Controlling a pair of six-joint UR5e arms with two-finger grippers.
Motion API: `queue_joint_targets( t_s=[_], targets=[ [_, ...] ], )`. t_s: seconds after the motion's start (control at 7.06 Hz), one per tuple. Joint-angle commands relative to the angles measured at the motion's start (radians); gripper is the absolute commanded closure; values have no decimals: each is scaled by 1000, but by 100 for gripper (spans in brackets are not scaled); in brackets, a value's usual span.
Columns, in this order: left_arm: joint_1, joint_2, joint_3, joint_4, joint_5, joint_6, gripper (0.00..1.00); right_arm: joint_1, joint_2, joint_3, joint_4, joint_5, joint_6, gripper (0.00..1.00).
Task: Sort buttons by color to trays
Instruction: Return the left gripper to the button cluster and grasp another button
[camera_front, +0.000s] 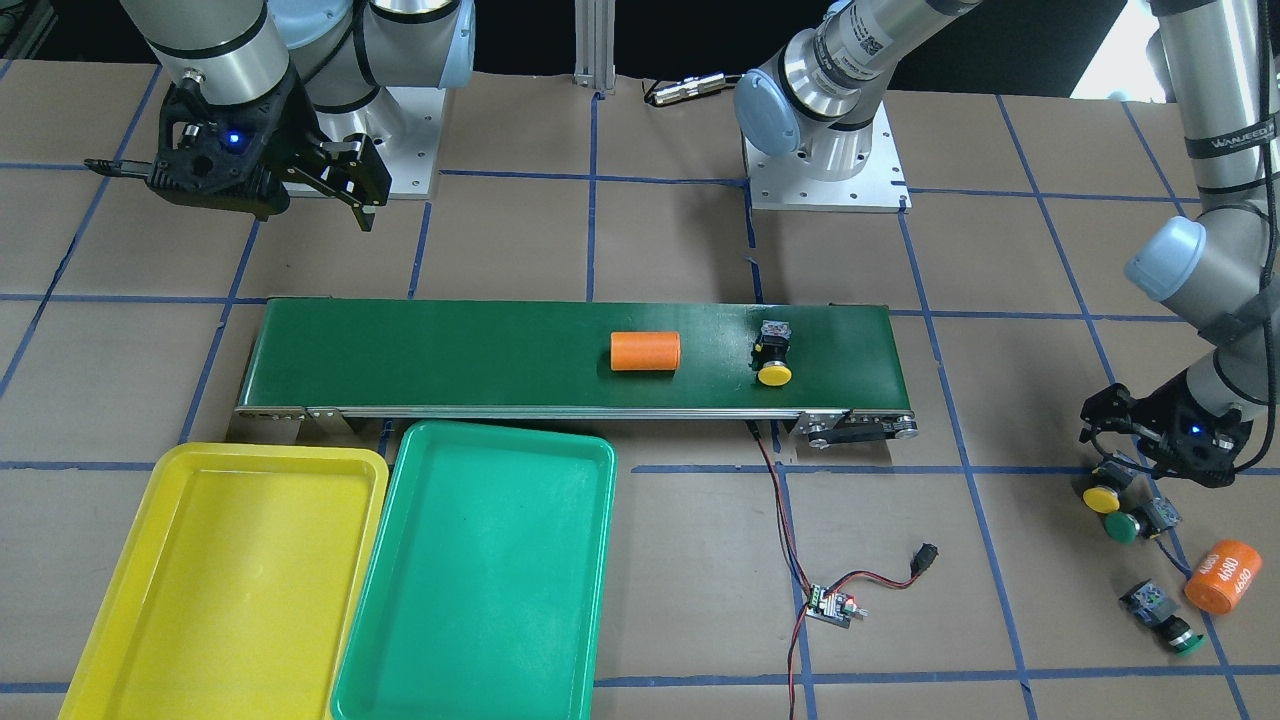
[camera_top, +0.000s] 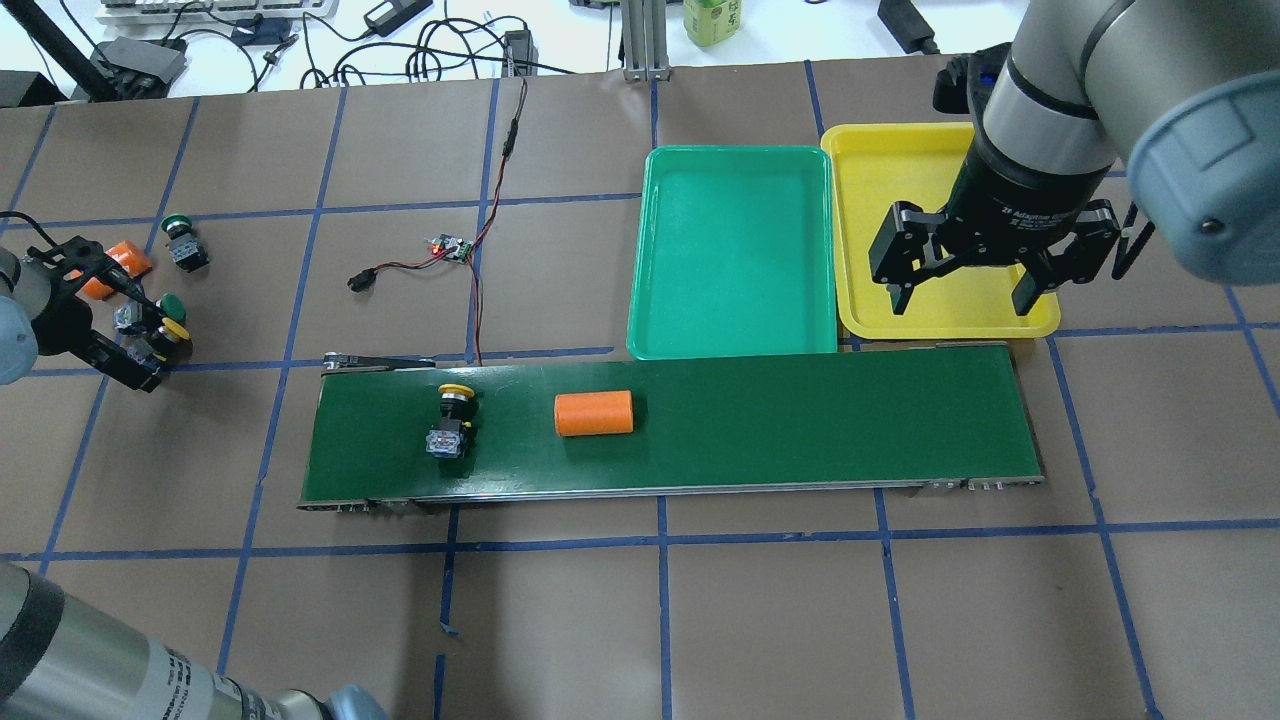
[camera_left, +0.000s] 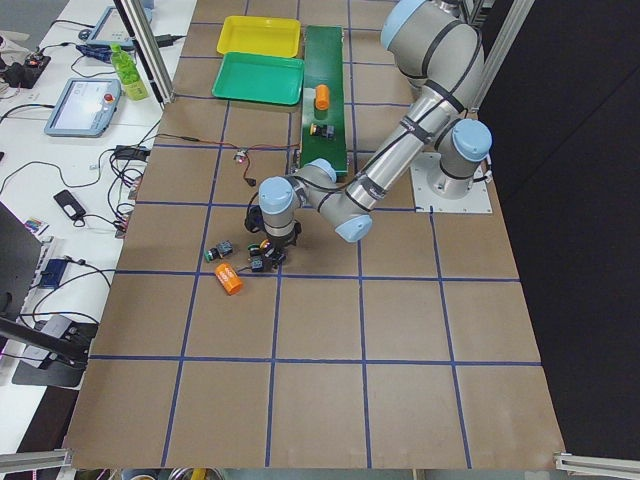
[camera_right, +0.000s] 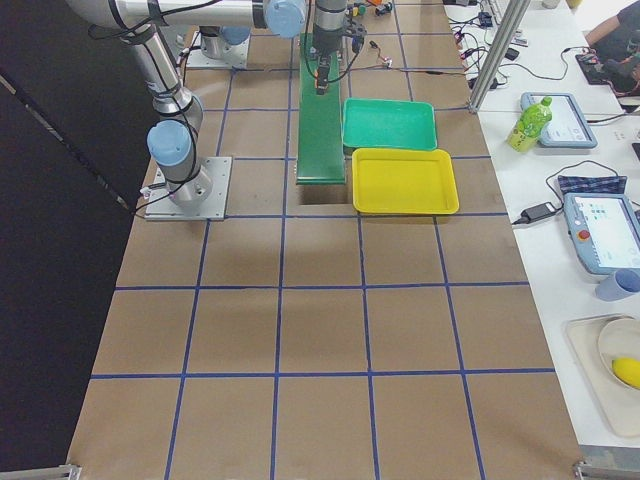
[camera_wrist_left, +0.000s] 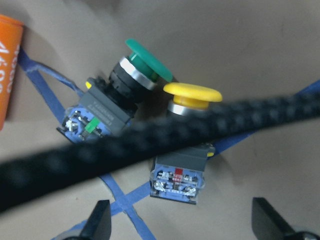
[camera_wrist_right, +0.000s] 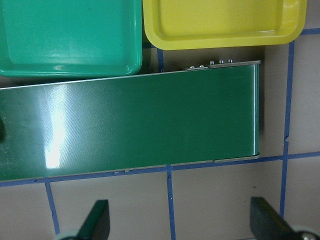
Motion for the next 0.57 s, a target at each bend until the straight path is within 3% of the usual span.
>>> queue_joint_targets(
  t_s=[0.0,0.28,0.43],
  targets=[
    [0,-11,9,2,-43,10,0,0,-1,0,0,1,0,0],
    [0,-11,9,10,-47,51,7,0,-1,0,0,1,0,0],
    [0,-11,8,11,-45,61,30,0,-1,0,0,1,0,0]
  ],
)
